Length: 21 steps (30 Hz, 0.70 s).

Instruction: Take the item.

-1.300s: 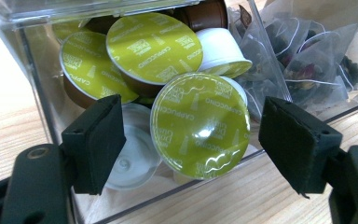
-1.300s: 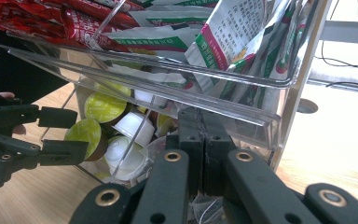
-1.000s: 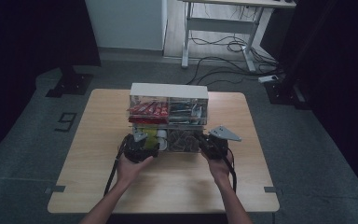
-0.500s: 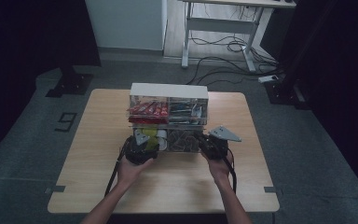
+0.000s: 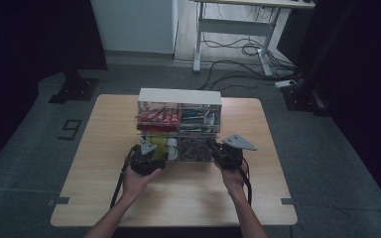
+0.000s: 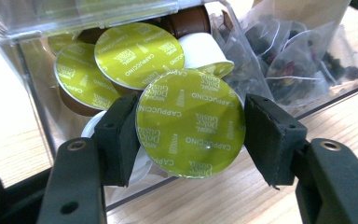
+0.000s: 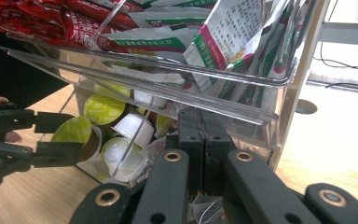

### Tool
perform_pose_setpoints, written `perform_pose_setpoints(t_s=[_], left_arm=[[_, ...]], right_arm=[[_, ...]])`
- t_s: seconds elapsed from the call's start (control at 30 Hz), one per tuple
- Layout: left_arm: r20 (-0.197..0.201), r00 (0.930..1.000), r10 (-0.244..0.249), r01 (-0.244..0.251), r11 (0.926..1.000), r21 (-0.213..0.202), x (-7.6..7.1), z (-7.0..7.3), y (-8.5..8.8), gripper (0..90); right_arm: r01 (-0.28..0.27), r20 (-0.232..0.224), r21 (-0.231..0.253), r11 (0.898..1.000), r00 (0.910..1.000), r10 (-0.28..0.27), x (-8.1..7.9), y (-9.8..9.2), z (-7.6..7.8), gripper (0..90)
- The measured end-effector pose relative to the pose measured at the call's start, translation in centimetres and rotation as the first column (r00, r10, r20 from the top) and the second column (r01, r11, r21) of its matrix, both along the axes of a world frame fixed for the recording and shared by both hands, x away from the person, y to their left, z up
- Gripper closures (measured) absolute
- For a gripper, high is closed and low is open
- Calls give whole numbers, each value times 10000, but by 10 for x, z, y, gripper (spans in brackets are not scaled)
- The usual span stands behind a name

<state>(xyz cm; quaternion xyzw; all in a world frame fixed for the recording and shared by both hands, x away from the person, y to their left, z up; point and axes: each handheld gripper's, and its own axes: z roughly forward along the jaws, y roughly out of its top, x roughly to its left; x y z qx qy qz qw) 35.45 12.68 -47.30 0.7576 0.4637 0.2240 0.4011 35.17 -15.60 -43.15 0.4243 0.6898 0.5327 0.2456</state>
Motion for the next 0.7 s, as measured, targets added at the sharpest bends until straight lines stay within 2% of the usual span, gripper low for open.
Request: perform_pose_setpoints(t_s=[0.17,0.37,0.7], left_arm=[[39,9999,-160,161,9997,-191,-5,6,3,389],[-29,9996,-290,287,9976,-628,-11,12,8,389],[72,9996,-285,288,9981,-544,-21,20,18,389]], right_arm=[[14,-4,15,10000,10000,-14,0,0,0,887],[31,3,-20,10000,10000,-31,-1,1,0,886],[42,-20,-35,10000,10000,-42,-1,1,0,886]])
